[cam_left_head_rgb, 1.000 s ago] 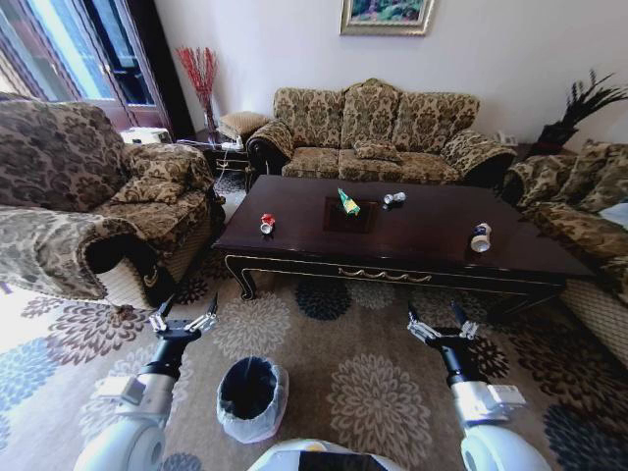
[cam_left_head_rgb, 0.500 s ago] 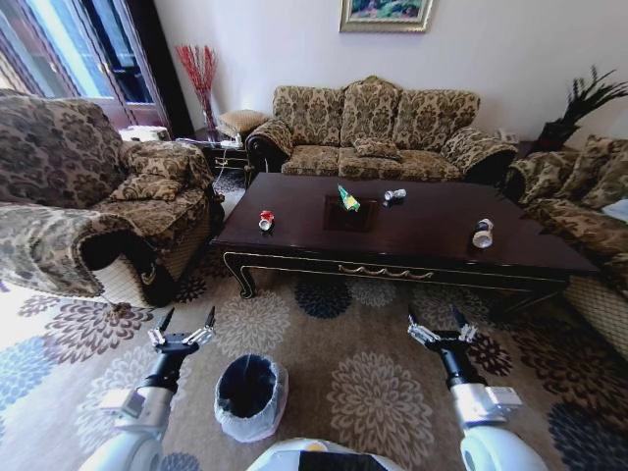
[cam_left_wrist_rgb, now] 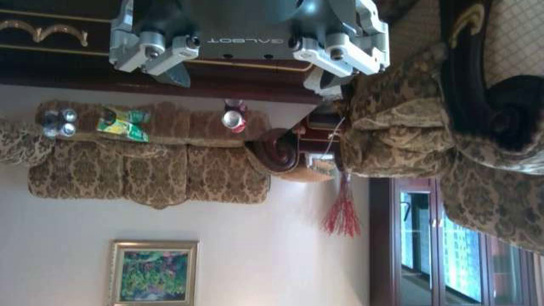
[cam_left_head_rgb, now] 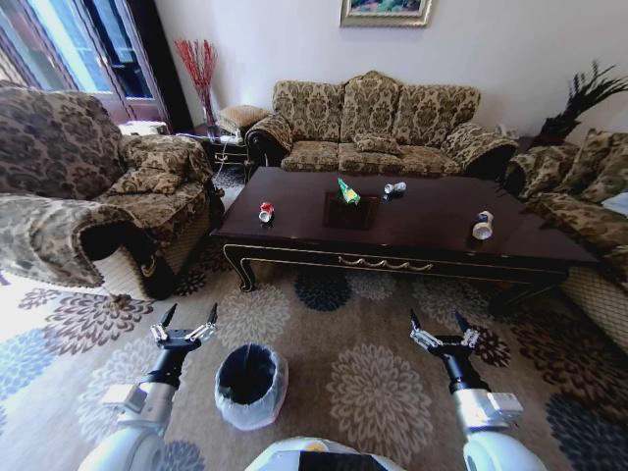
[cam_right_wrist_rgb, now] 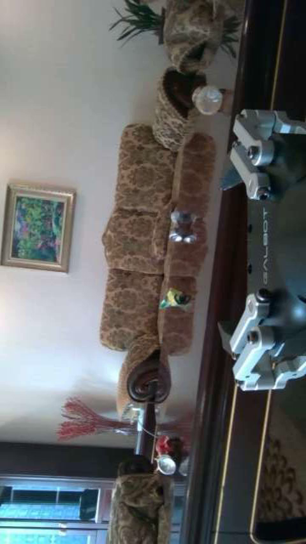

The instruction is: Move to the front of the table and place the trash on the table into the trash bin.

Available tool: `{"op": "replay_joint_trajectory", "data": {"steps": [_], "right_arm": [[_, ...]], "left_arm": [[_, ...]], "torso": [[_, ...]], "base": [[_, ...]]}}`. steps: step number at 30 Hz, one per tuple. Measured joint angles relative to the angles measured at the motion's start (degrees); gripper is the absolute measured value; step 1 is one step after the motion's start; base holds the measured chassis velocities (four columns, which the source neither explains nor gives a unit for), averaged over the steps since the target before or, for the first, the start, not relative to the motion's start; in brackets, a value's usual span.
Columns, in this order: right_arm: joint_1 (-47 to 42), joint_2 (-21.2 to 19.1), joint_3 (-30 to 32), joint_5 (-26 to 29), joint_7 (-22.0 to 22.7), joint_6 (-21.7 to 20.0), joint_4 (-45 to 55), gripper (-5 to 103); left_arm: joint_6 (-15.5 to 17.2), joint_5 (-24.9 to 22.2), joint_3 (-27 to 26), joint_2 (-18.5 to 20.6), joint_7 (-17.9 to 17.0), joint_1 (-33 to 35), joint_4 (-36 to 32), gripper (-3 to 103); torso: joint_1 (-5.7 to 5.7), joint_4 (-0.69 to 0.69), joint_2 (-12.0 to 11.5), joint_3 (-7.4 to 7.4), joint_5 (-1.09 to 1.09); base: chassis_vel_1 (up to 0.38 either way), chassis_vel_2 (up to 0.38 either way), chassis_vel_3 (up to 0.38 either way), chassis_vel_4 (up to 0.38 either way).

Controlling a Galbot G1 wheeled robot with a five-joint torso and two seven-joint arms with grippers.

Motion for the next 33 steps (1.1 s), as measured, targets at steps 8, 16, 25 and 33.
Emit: {"op": "replay_joint_trajectory", "data": {"steps": [8,16,25,33], "right_arm": [[-0.13,-0.08,0.19,0.46,-0.29,1.08,-0.68,100],[0.09,0.37,0.14,1.04,-0.6,2.64,-0.69,100],[-0.05,0.43,0.85,1.91,-1.96,2.99,-0.94,100],[-0.05,0.6,0.67,1.75,-2.27,2.93,-0.94,100]], "left_arm": [[0.23,0.24,0.07,0.2,0.03,-0.26,0.68,100],[0.27,0.88,0.1,0.16,0.05,0.01,0.83,100],[0.11,1.1,0.13,-0.12,0.15,0.04,0.67,100],[0.13,1.16,0.23,-0.14,0.22,-0.35,1.1,100]], "torso": [[-0.7,-0.01,-1.91,-1.24,-0.01],[-1.33,0.0,-3.49,-2.16,-0.01],[-2.09,0.01,-5.49,-3.38,-0.01],[-2.68,0.0,-7.07,-4.39,-0.01]], "base": [[0.267,-0.279,-0.261,0.27],[0.127,-0.128,-0.127,0.126],[-0.007,0.013,0.015,-0.009],[0.0,0.0,0.0,0.0]]}}
